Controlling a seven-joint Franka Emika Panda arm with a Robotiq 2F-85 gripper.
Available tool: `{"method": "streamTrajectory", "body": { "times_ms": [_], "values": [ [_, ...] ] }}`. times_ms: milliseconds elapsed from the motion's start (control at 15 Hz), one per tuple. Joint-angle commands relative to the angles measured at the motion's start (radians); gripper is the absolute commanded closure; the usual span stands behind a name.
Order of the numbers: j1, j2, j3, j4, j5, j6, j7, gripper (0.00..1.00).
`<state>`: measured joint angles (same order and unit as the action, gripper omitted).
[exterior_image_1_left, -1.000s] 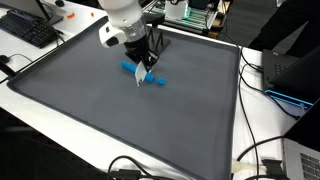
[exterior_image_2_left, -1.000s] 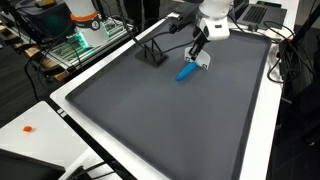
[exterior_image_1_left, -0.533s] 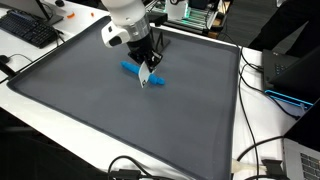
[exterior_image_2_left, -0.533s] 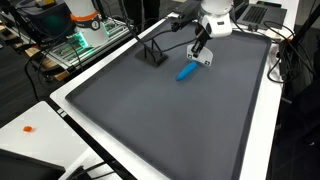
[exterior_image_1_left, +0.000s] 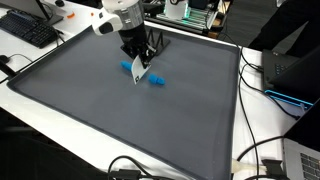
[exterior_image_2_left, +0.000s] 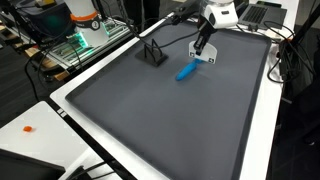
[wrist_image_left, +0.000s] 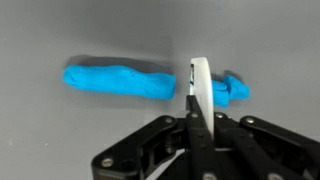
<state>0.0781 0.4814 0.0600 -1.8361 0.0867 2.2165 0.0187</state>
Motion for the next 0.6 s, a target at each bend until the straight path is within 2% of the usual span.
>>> {"method": "streamTrajectory", "body": {
  "times_ms": [0, 533],
  "values": [
    [-0.003, -0.039, -0.016, -0.025, -0.034, -0.008, 0.007, 0.99],
    [-0.012, -0.035, -0.039, -0.035, -0.081, -0.010, 0.002, 0.99]
  ]
}}
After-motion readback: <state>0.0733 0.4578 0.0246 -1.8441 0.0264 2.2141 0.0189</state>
